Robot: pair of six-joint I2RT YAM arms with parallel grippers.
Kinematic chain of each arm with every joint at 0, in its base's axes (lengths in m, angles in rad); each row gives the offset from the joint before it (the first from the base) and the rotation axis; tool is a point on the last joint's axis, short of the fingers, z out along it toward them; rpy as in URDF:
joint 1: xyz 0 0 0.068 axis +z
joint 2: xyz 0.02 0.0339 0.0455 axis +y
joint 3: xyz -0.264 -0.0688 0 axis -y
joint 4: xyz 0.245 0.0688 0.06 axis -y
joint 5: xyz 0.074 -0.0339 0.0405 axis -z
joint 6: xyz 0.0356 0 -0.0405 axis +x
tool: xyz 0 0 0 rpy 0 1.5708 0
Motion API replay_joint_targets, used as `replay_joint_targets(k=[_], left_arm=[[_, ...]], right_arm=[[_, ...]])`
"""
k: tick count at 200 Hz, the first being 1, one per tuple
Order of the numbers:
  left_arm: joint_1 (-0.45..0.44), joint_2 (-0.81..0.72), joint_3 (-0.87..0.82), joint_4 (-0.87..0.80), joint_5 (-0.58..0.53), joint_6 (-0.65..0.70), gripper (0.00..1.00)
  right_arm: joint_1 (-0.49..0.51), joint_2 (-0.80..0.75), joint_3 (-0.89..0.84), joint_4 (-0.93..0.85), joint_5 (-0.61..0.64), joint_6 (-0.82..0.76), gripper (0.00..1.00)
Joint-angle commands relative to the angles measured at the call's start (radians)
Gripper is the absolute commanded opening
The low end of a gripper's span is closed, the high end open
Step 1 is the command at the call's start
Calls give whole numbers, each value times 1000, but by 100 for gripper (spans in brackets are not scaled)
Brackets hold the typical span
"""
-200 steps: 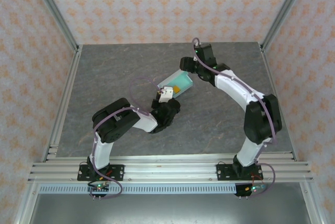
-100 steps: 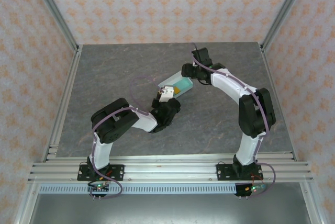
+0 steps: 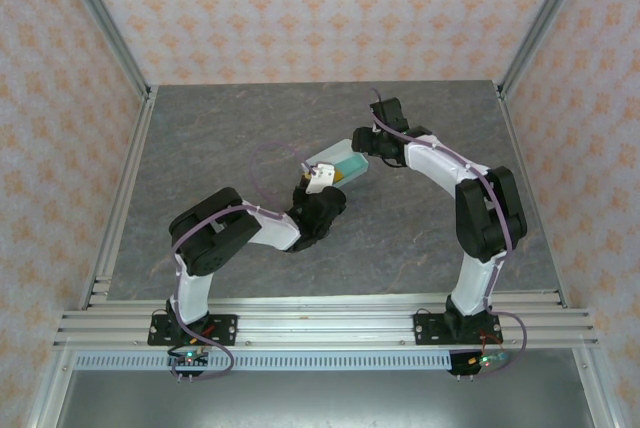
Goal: Fold the paper box
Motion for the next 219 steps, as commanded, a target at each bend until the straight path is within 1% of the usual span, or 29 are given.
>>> replay_joint_targets(k=[1, 20, 28, 65, 88, 117, 166, 195, 219], left_arm=[[3, -37, -23, -69, 46, -37, 26], [1, -85, -37, -82, 82, -50, 36], [0, -96, -41, -89, 96, -56, 39], [0, -159, -65, -141, 178, -76, 48], [1, -217, -74, -203, 241, -90, 52], [1, -314, -92, -303, 339, -98, 55], [6, -501, -127, -454, 526, -93, 55], [32, -556, -145, -501, 542, -121, 55], [70, -551, -179, -479, 542, -133, 55]], right_arm=[[-2, 39, -38, -35, 14, 8, 58], [0, 41, -33, -34, 14, 9, 58], [-1, 42, -31, -36, 12, 9, 58], [0, 39, -20, -37, 12, 11, 57], [0, 42, -18, -41, 13, 11, 57], [0, 42, -12, -42, 12, 11, 57], [0, 37, -18, -41, 14, 6, 57], [1, 37, -8, -44, 12, 6, 57], [1, 36, 15, -52, 5, 9, 58]])
